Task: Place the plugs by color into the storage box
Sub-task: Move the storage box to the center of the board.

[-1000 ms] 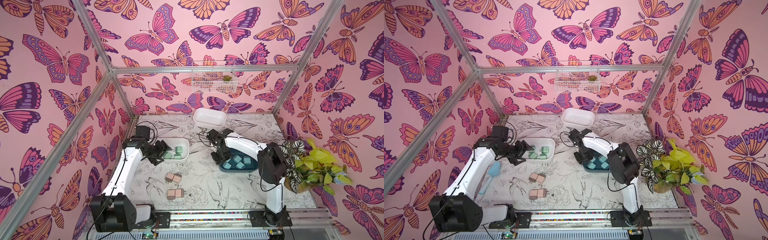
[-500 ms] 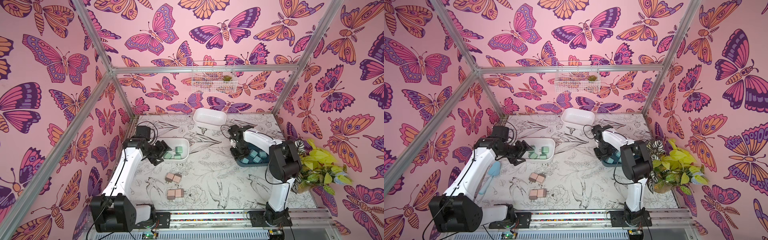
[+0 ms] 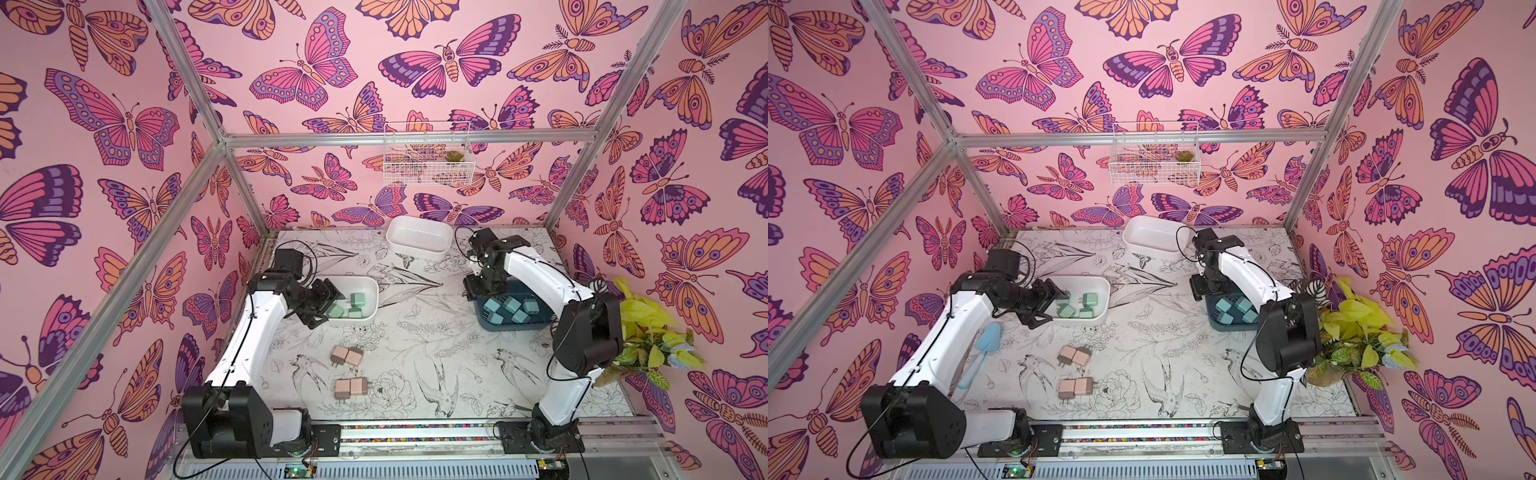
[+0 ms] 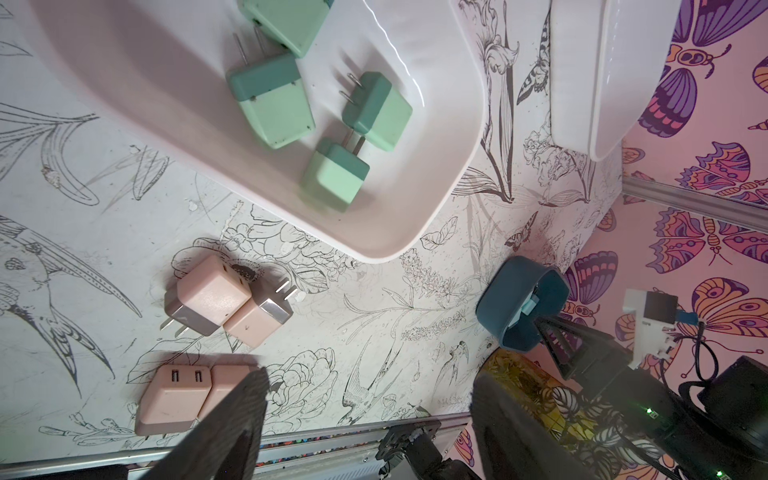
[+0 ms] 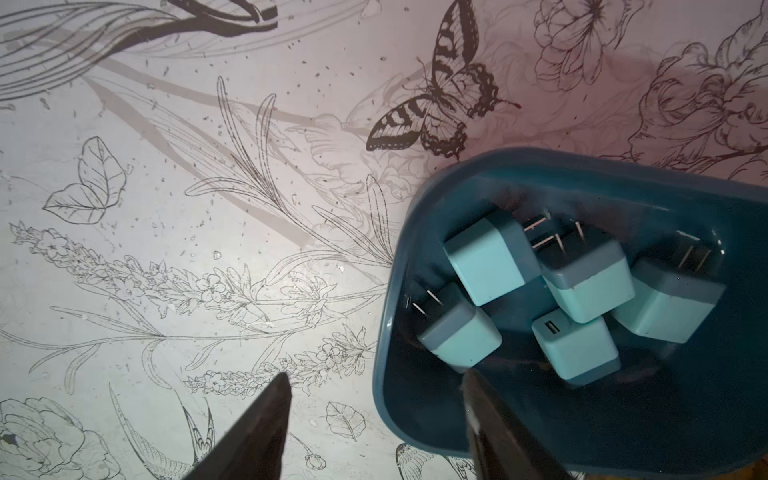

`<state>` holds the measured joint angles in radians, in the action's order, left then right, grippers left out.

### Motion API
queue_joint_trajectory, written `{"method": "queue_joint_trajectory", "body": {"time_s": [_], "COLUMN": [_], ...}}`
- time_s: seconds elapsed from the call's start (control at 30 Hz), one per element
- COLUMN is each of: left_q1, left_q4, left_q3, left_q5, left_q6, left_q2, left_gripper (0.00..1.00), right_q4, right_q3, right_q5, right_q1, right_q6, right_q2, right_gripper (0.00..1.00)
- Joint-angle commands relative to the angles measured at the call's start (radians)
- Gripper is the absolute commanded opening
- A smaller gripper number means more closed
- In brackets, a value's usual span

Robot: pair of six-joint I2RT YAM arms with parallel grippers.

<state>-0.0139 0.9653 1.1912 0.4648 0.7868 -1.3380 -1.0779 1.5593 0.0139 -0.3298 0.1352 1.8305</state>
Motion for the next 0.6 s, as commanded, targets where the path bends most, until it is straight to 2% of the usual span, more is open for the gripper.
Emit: {"method": "queue_joint_trajectory", "body": {"time_s": [0.0, 0.27, 0.57], "left_q1": [-0.009, -0.025, -0.039], "left_q4": [0.002, 0.002, 0.000], "left_q3": [0.025, 0.044, 0.066], "left_q5": [-0.017, -0.028, -0.035], "left_q6": [-0.004, -0.004, -0.005], "left_q2": [-0.018, -0.041, -0.067], "left_gripper": [0.79, 0.79, 0.79], "right_q4": [-0.045, -0.022, -0.021], "right_q3": [0.022, 0.029, 0.108], "right_q5": [-0.018, -0.064, -0.085], "right_q1": [-0.009, -0.018, -0.063], "right_q6": [0.021, 0.048, 0.067], "right_q2": [-0.016, -0.028, 0.028], "right_gripper": [0.67, 0.67, 0.67]}}
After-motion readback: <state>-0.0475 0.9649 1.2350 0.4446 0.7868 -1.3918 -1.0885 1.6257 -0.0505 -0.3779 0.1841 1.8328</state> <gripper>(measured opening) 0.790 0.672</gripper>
